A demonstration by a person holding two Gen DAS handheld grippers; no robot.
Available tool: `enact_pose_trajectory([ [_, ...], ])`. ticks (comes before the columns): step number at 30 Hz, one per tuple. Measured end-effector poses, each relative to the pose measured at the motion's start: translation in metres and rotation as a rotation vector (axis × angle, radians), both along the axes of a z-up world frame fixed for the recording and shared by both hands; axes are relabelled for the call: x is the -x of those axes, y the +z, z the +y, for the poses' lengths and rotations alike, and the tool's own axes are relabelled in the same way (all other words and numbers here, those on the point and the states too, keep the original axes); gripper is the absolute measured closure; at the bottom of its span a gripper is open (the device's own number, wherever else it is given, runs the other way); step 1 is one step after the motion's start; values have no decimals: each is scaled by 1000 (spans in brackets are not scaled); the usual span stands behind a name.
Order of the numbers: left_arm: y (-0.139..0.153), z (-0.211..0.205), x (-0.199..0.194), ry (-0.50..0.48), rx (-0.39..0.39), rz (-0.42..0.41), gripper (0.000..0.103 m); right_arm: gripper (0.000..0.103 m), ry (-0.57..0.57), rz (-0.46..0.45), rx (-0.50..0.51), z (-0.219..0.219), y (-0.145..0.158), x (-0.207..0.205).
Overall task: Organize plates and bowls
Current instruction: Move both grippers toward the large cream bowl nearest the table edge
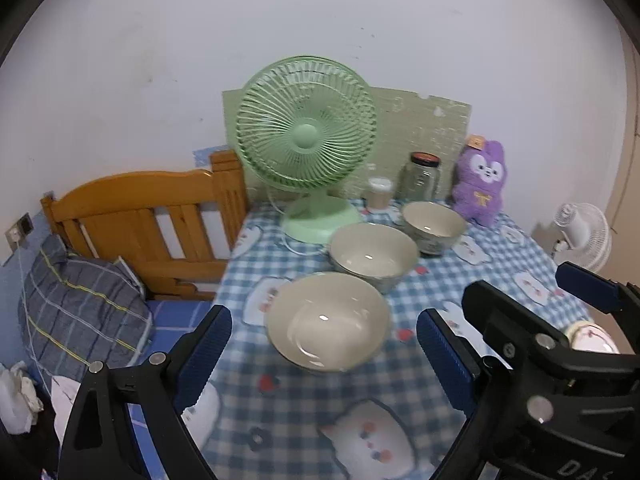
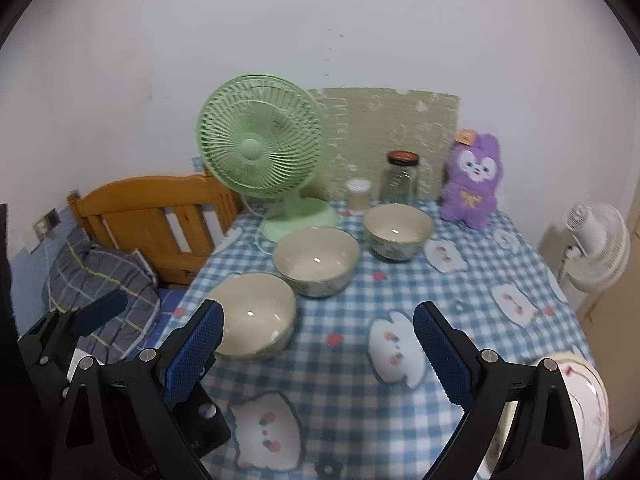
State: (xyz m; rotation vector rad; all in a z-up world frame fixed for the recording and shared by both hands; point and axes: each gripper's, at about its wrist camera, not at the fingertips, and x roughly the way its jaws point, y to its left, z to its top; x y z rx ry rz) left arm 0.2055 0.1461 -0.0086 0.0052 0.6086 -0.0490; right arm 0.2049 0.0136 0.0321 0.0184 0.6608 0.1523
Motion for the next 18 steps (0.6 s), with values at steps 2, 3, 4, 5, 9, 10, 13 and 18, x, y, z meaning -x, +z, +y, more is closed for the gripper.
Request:
enact_pose_trajectory([
  [2, -3, 6, -9, 9, -1, 4, 8, 6, 3, 4, -4, 5, -3, -9],
  [3, -5, 8, -14, 14, 2, 15, 8, 6, -1, 7, -6, 7, -5, -13],
  [4, -8, 11, -20, 23, 6, 28, 8, 6, -2, 13, -5, 10, -7, -19],
  [5, -11, 14, -24, 25, 8, 38, 9, 6, 1, 19, -2, 12, -10, -24],
  [9, -24, 20, -42, 48, -28, 52, 13, 17, 48, 48, 27, 24, -23, -46],
  [10, -27, 22, -45, 56, -32, 55, 14, 19, 57, 66, 28, 26, -28, -53],
  [13, -38, 33, -57, 66, -16, 82, 20, 25, 56, 90, 25, 30, -39, -66],
  [18, -55, 41, -74, 49, -14, 125, 32, 37, 54, 151, 5, 34, -61, -86],
])
